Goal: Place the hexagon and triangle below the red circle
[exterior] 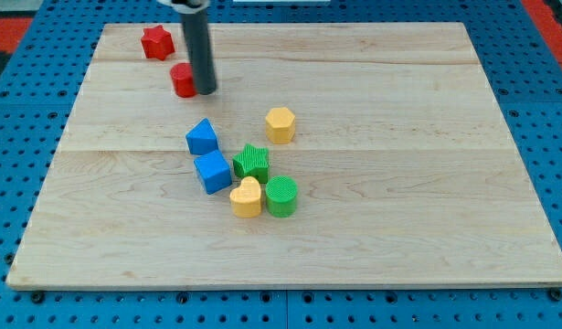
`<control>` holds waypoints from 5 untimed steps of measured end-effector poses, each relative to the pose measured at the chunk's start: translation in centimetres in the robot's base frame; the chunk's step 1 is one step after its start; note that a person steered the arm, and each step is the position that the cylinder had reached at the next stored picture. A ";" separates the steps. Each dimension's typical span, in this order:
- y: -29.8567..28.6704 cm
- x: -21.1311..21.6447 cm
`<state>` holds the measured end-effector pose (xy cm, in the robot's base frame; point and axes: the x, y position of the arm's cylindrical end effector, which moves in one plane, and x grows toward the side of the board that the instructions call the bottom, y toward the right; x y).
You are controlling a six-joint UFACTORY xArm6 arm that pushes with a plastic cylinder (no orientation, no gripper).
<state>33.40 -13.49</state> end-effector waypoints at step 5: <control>16.9 2.4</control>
<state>35.75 3.45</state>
